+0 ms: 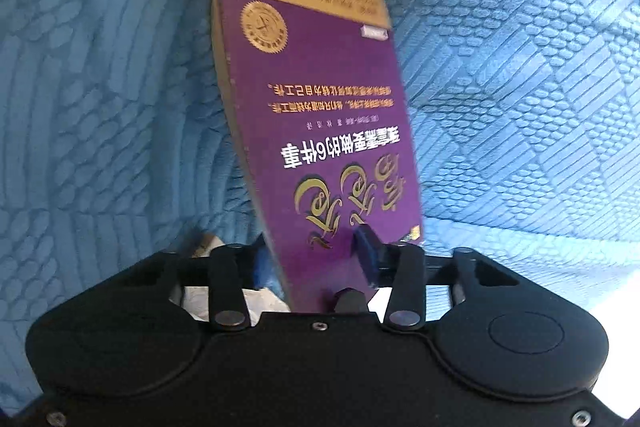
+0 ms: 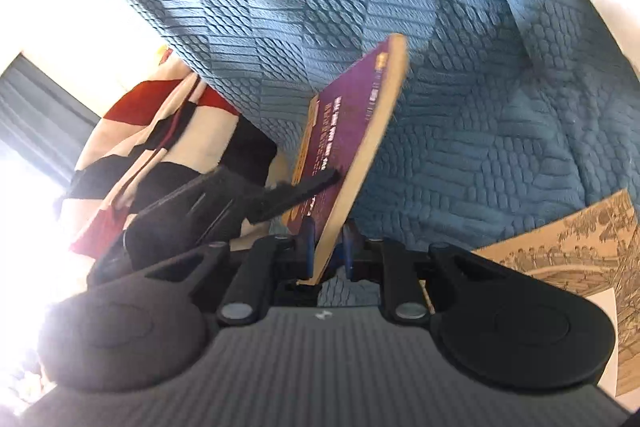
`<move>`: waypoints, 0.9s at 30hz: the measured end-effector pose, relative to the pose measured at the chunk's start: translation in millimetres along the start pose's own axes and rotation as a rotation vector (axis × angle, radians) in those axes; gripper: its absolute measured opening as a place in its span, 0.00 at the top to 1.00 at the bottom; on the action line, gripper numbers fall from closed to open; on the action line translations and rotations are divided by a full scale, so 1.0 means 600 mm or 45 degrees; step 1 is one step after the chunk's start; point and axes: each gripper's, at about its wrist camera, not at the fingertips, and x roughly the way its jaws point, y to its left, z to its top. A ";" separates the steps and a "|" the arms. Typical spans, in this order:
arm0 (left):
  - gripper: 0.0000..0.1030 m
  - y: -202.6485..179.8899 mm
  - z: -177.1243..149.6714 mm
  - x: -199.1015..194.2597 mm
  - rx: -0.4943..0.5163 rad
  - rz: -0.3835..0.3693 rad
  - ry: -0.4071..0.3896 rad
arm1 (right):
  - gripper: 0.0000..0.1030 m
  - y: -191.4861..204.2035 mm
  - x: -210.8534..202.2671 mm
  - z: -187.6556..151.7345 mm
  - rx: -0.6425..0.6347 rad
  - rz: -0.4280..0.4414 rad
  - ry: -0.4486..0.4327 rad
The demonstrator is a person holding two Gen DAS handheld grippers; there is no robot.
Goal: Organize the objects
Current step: 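Lift the purple book off the seat and tilt it with the left tool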
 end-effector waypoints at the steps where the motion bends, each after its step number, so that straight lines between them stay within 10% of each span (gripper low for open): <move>1: 0.71 -0.004 -0.003 -0.003 0.030 0.024 -0.009 | 0.80 -0.006 0.001 0.001 0.031 0.005 0.006; 11: 0.91 -0.047 -0.020 -0.023 0.266 0.216 -0.136 | 0.51 -0.077 0.004 0.010 0.295 0.076 0.066; 27: 0.90 -0.057 -0.019 -0.047 0.286 0.151 -0.098 | 0.31 -0.142 0.036 0.008 0.642 0.179 0.144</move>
